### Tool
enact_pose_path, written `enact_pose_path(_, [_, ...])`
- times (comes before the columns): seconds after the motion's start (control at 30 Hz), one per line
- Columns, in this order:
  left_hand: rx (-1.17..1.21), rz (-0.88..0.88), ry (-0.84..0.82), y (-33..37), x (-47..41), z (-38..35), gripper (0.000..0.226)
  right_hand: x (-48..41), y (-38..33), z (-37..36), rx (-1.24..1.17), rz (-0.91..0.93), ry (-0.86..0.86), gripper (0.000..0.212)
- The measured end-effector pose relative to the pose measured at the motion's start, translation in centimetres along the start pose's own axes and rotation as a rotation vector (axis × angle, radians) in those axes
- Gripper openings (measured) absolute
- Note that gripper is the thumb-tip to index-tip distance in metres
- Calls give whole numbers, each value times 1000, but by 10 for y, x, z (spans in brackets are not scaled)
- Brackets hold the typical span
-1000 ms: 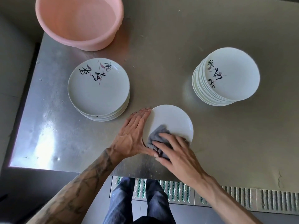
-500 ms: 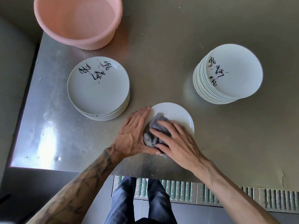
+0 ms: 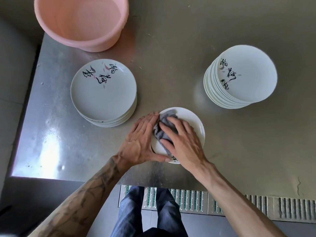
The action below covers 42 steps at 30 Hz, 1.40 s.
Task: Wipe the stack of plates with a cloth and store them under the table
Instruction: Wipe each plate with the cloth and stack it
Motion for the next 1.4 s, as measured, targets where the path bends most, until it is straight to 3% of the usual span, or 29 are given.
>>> enact_pose_path(0.07, [-9,0,-17,0,0,0,149,9,12,7,5,47,-15,54])
enact_pose_path(0.2, [-31,12,-33,-1,-1,-1,150,37,49,25,75,-62,26,54])
enact_pose_path(0.33, [-49,11,-40,0,-1,-2,152,64,22,11,-15,19,8,47])
enact_pose_path(0.47, [-52,3,-46,0,0,-1,151,33,14,7,-10,59,10,48])
enact_pose_path(0.6, [-31,19,-55,-2,0,-2,150,20,53,31,63,-91,134,41])
enact_pose_path(0.77, [-25,18,-26,0,0,-1,148,70,69,32,-161,-274,287,34])
enact_pose_path(1.07, [-195,-140,-12,23,4,-4,153,71,67,27,-438,-500,360,29])
enact_pose_path(1.27, [-258,-255,74,31,8,3,120,73,67,38,-496,-504,383,26])
enact_pose_path(1.4, [-260,-259,59,34,12,11,106,83,74,63,-537,-486,497,26])
Point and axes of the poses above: each hand's wrist, its own x-axis away from the middle knuckle, its own z-axis out of the back of the hand, y = z × x, the point moved 7 cm from there along -x, towards the middle knuckle, and after that the axes turned 1 degree about -x, right-handed, at the moved point
